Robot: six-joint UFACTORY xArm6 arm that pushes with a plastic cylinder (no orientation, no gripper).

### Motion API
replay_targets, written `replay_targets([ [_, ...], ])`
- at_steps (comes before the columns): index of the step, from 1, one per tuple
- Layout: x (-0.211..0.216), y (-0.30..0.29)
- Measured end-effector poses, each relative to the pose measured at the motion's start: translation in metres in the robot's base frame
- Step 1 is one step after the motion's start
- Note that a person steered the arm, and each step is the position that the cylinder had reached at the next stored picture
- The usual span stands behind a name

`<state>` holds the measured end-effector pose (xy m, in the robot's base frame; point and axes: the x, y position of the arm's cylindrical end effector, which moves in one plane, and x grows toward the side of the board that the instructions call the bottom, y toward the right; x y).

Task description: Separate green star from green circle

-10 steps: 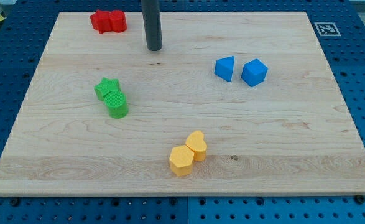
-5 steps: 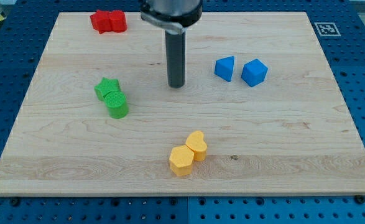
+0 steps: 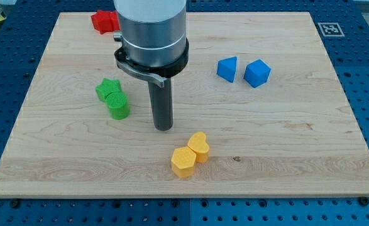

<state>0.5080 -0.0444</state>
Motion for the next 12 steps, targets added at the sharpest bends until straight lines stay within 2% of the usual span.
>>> replay_targets([
  [1,0.000,-0.043],
  [4,-0.004,-0.049],
  [6,-0.032,-0.051],
  [9,-0.037,-0.107],
  [12,-0.037,-0.087],
])
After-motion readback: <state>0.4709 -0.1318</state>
